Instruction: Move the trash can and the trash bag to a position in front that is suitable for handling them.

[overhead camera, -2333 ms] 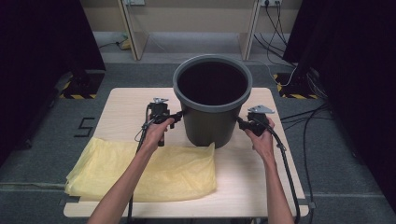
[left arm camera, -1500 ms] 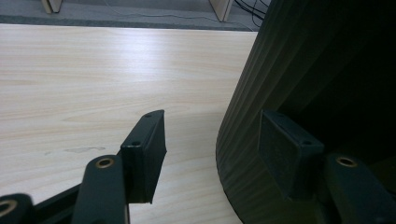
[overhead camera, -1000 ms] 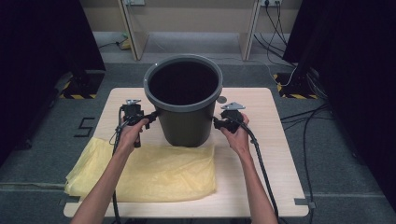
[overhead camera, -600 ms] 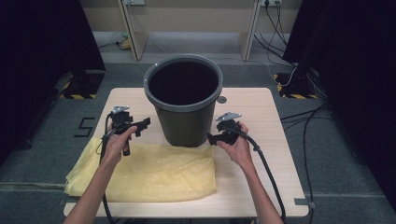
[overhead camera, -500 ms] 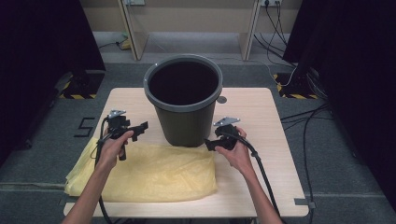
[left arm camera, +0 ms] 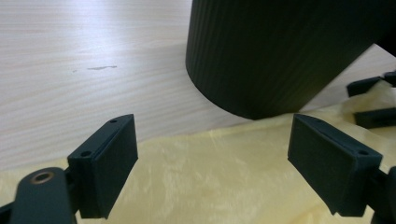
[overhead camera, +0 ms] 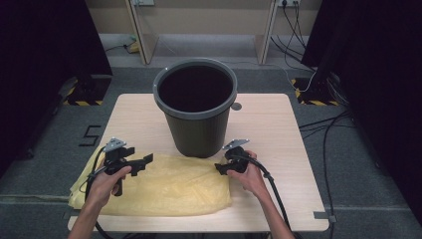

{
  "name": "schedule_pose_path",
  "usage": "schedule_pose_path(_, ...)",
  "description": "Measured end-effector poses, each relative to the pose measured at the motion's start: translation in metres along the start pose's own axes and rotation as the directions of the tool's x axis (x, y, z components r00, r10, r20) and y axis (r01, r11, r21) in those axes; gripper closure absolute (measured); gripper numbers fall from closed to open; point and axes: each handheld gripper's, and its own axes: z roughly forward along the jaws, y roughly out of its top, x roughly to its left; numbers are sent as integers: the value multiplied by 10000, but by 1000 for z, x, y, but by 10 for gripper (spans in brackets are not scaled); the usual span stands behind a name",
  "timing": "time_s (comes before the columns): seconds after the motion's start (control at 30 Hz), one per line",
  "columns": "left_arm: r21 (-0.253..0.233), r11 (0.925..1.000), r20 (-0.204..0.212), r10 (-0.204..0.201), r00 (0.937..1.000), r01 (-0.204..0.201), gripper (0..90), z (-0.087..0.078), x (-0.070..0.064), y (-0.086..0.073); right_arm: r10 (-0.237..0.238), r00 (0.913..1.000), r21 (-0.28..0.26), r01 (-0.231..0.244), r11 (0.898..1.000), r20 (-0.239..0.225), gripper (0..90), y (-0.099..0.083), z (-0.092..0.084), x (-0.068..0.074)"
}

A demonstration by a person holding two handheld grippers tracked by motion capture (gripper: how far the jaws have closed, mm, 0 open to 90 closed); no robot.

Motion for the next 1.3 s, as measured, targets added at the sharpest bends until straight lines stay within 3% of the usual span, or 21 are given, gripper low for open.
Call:
schedule_pose_path(0.2,-11,10000,72,74,9999,-74,155,-11,0,-13,-123,9999,40,123,9999,110,497,-8,8,0)
schedule_pose_path(0.47,-16,10000,74,95,9999,-95,155,-22,1,-27,-273,9991,-137,277,9995,323,636,-20,1,-5)
schedule_pose_path(0.87,379,9990,-59,219,9997,-217,155,-24,7,-39,661,9916,-258,-636,9976,1111,639,-82,-55,-45)
schedule_pose_path(1.0,458,9988,-163,198,9997,-190,155,-24,10,-42,1103,9831,-317,-1068,9938,1462,636,-108,-79,-63)
schedule_pose_path(1.2,628,9980,-250,131,9996,-115,155,-21,16,-48,1891,9611,-506,-1826,9819,2011,631,-141,-108,-83)
schedule_pose_path(1.3,756,9971,-291,91,9995,-69,155,-19,20,-53,1847,9516,-409,-1802,9828,2456,626,-154,-121,-90)
